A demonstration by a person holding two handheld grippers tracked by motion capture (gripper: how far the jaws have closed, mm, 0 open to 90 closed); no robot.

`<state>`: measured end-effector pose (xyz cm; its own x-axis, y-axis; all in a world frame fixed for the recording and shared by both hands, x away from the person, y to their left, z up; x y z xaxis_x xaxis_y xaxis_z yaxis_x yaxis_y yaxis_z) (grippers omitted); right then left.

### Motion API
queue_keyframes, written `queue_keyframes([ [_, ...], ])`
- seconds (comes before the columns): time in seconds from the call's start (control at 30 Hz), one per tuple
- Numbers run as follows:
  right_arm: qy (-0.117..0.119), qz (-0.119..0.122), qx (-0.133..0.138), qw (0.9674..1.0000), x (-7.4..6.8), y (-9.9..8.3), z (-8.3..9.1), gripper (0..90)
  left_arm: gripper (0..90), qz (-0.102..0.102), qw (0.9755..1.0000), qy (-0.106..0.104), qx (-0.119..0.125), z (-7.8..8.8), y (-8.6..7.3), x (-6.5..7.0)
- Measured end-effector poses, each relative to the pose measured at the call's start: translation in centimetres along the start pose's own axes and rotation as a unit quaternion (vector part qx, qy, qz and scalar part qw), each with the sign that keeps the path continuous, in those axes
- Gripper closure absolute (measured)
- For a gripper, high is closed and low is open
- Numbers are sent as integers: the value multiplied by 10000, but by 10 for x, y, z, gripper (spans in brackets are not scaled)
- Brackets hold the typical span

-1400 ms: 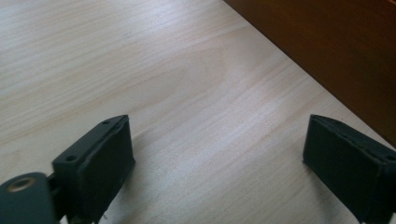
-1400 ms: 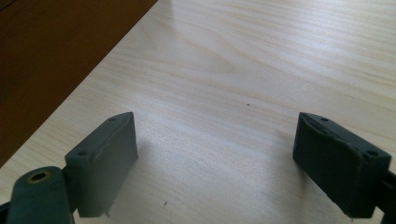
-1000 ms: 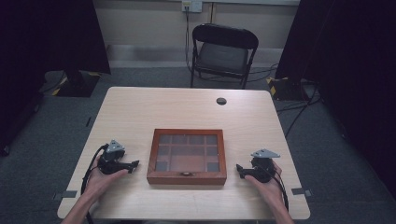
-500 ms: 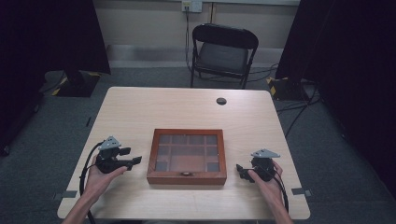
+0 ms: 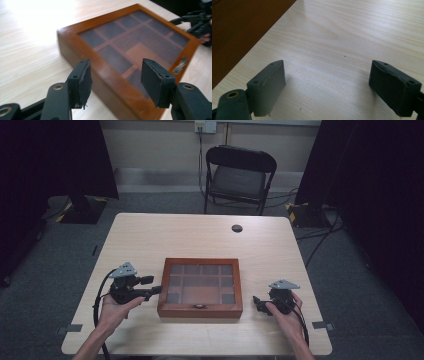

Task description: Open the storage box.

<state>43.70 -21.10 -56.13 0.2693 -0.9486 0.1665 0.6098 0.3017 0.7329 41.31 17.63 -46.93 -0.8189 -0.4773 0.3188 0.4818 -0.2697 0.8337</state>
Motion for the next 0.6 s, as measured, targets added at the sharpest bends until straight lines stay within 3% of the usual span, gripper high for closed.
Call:
queue_keyframes([
  [0.07,0,0,0,10000,0,0,0,128,421,-81,10000,5,-17,-2,3,3],
  [0.1,1,0,0,10000,0,0,0,128,426,-184,9997,-130,-64,-6,8,9],
  [0.17,1,0,0,10000,0,0,0,128,436,-251,9994,-178,-135,-11,11,13],
  [0.2,1,0,0,10000,0,0,0,128,441,-190,9993,-314,-112,-13,14,16],
  [0.23,1,0,0,10000,0,0,0,128,450,-190,9993,-314,-112,-13,14,16],
  [0.27,1,0,0,10000,0,0,0,128,459,-104,9988,-478,-80,-18,18,19],
  [0.33,1,-1,0,10000,0,0,0,128,457,-290,9985,-409,-212,-23,21,22],
  [0.37,1,-1,0,10000,0,0,0,128,450,-290,9985,-409,-212,-23,21,22],
  [0.4,2,0,1,10000,0,0,0,128,449,-271,9976,-604,-188,-28,24,28],
  [0.6,1,-1,0,10000,0,0,0,128,476,-478,9956,-739,-316,-43,28,43],
])
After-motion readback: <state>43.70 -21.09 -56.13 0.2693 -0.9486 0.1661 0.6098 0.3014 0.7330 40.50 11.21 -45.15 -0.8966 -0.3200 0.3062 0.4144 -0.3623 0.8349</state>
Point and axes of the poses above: each handheld gripper's, and its own axes: z roughly backward along the jaws, y roughly out of its top, x roughly to its right, the point moved 9 cm from there along -z, roughly forward along the jaws, and after that the axes turned 13 degrees about -y, right-handed, at the moved point
